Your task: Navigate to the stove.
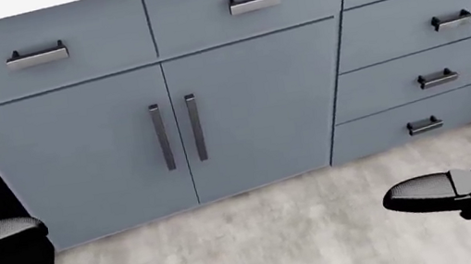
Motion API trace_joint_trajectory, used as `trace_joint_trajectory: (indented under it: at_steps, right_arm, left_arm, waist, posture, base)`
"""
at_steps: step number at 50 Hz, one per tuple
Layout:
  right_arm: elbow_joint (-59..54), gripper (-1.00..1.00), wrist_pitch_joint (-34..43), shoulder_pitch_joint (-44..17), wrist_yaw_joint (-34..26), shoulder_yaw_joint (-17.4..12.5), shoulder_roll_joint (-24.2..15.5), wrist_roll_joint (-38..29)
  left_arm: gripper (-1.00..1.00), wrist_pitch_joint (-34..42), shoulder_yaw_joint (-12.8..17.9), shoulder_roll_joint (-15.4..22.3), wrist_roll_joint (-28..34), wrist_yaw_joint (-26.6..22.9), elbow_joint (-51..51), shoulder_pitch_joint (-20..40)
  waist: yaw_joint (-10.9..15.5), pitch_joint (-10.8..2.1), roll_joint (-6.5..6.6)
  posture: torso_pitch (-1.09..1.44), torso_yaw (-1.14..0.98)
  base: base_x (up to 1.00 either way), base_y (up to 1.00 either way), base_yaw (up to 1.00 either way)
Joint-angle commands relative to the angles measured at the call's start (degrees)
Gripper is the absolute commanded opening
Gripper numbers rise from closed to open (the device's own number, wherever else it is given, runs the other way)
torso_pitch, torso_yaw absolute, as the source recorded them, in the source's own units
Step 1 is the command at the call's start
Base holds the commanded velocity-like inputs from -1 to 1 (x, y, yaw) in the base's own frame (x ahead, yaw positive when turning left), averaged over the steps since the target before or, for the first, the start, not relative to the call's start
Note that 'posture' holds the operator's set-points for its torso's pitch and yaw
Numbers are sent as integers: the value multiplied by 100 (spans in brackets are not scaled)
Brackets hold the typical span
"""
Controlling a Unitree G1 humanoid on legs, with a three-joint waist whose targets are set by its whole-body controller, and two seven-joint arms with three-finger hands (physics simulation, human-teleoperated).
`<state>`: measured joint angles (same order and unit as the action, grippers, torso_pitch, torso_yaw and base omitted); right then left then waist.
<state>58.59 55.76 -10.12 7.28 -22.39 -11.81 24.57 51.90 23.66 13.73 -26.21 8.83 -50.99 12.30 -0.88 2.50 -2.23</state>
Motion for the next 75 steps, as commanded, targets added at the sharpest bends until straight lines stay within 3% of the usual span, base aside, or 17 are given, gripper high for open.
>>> trace_joint_trajectory:
  at_steps: [1,8,11,14,21,25,34,36,38,48,51,60,62,64,65,67,75]
  right_arm:
    - [140,100,-110,-107,-6,-9,-19,-14]
    - [129,100,-93,-145,77,-35,-71,81]
    - [141,100,-66,-163,76,-56,-76,101]
    - [137,100,-77,-154,62,-49,-68,87]
    - [100,100,-172,-78,-43,9,5,-53]
    - [139,100,-69,-147,-28,-31,-6,-18]
    - [140,100,-107,-98,-21,6,4,-43]
    - [141,100,-117,-89,-15,8,0,-41]
    - [141,100,-128,-80,10,12,-24,-6]
    - [84,100,-213,-30,-104,48,52,-175]
    - [123,100,-148,-65,-103,18,63,-157]
    - [121,100,-66,-134,-89,-62,49,-92]
    - [115,100,-64,-136,-81,-50,35,-82]
    - [98,100,-83,-134,-82,-43,29,-89]
    - [103,100,-70,-139,-76,-46,25,-84]
    - [91,100,-81,-126,-80,-52,27,-79]
    - [100,100,-105,-102,-80,-49,31,-82]
  left_arm:
    - [100,-108,70,97,-19,4,-133,119]
    - [100,-95,69,112,-68,22,-103,141]
    - [100,-71,78,113,-88,40,-110,153]
    - [100,-94,67,116,-78,33,-102,137]
    - [100,-136,41,102,-31,5,-98,100]
    - [100,-122,38,104,-21,6,-89,127]
    - [100,-126,39,94,-5,-18,-108,102]
    - [100,-129,49,92,-6,-23,-102,101]
    - [100,-116,50,81,-7,-23,-129,84]
    - [100,-134,55,81,-1,-30,-111,74]
    - [100,-138,61,81,5,-34,-103,79]
    - [100,-109,17,84,14,-16,-101,118]
    - [100,-117,-9,88,37,-21,-105,120]
    - [100,-104,-7,87,36,-24,-110,127]
    - [100,-108,-6,83,39,-25,-106,127]
    - [100,-113,-34,68,58,-28,-106,116]
    - [100,-97,4,53,54,-59,-127,98]
  waist:
    - [49,-92,-76]
    - [54,-45,229]
    - [39,-169,768]
    - [51,-23,631]
    - [52,-80,225]
    - [64,-134,-201]
    - [72,-65,155]
    - [46,-73,357]
    - [35,-186,758]
    - [64,-63,186]
    - [64,-124,-157]
    - [68,-72,173]
    - [43,-76,394]
    - [51,-204,848]
    - [95,-123,583]
    - [99,-112,583]
    - [76,-69,81]
  posture:
    - [0,0]
    - [0,0]
    - [0,0]
    - [0,0]
    - [0,0]
    - [0,0]
    - [0,0]
    - [0,0]
    - [0,0]
    - [0,0]
    - [0,0]
    - [0,0]
    - [0,0]
    - [0,0]
    - [0,0]
    - [0,0]
    - [0,0]
  base:
    - [0,23,0]
    - [0,22,0]
    - [0,22,0]
    - [0,22,0]
    - [0,22,0]
    - [0,22,0]
    - [0,22,0]
    - [0,22,0]
    - [0,21,0]
    - [0,22,0]
    - [0,21,0]
    - [0,21,0]
    - [0,21,0]
    - [0,21,0]
    - [0,21,0]
    - [0,21,0]
    - [0,21,0]
